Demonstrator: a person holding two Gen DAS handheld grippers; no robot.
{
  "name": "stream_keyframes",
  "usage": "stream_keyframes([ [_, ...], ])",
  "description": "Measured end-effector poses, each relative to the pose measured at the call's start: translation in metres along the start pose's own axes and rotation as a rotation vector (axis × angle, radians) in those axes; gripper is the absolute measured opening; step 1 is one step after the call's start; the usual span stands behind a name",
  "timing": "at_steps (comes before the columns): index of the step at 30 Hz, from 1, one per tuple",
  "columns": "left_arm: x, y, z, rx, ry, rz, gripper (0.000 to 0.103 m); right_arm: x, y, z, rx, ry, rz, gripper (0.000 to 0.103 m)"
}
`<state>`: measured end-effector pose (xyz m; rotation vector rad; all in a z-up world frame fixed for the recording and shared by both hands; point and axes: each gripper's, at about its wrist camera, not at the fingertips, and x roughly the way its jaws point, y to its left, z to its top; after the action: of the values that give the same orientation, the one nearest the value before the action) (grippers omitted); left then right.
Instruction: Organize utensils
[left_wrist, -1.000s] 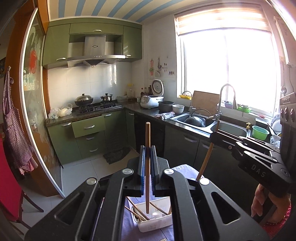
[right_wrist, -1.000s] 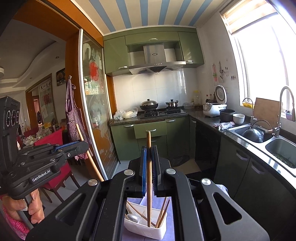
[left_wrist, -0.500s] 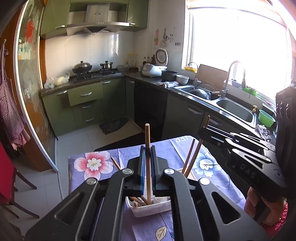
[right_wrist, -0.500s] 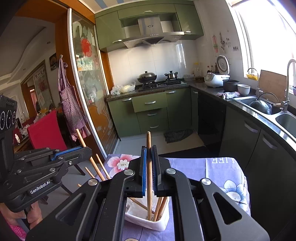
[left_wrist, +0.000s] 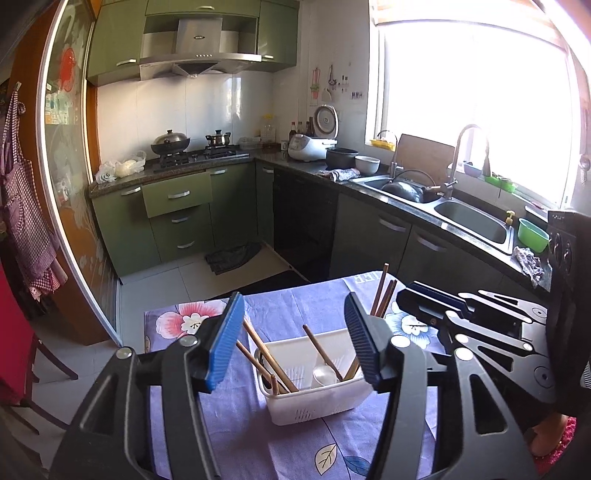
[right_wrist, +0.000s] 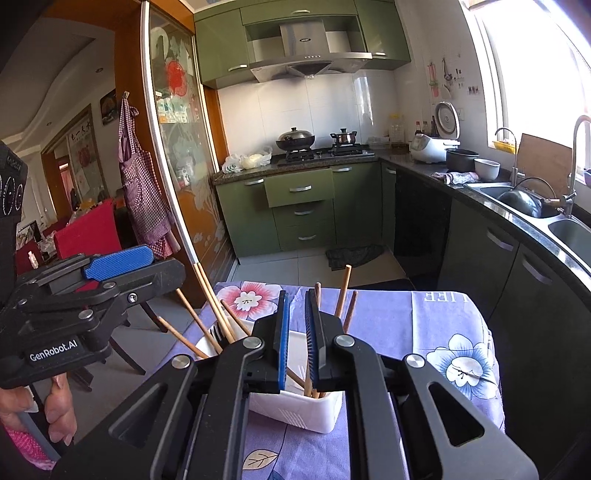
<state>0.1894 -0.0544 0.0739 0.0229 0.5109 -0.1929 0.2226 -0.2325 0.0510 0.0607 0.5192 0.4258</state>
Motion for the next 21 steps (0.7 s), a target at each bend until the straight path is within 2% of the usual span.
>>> stream_keyframes([
  [2, -0.019, -0.001, -0.003, 0.0, -0.044, 0.008, 0.075, -0.019, 0.003, -0.004, -0.003, -0.019, -0.002, 0.026],
  [3, -0.028, -0.003, -0.006, 0.0, -0.066, 0.016, 0.079, -0.029, 0.004, -0.01, -0.007, -0.028, -0.008, 0.03],
  [5, -0.048, -0.003, -0.016, -0.005, -0.106, 0.034, 0.091, -0.05, 0.007, -0.025, -0.013, -0.045, -0.028, 0.044],
  [6, -0.056, -0.004, -0.023, -0.006, -0.12, 0.041, 0.092, -0.06, 0.008, -0.035, -0.016, -0.052, -0.037, 0.048],
  [8, -0.07, -0.004, -0.042, -0.01, -0.129, 0.046, 0.096, -0.08, 0.007, -0.059, -0.006, -0.067, -0.055, 0.069],
  [11, -0.085, -0.004, -0.077, -0.028, -0.117, 0.054, 0.096, -0.105, 0.007, -0.099, 0.014, -0.073, -0.069, 0.086],
  [14, -0.093, -0.002, -0.111, -0.064, -0.088, 0.052, 0.096, -0.128, 0.011, -0.135, 0.04, -0.097, -0.077, 0.095],
  [17, -0.099, 0.002, -0.135, -0.104, -0.062, 0.046, 0.096, -0.15, 0.02, -0.162, 0.03, -0.133, -0.113, 0.098],
  [21, -0.121, -0.002, -0.152, -0.082, -0.101, 0.105, 0.096, -0.186, 0.04, -0.178, -0.024, -0.217, -0.154, 0.098],
])
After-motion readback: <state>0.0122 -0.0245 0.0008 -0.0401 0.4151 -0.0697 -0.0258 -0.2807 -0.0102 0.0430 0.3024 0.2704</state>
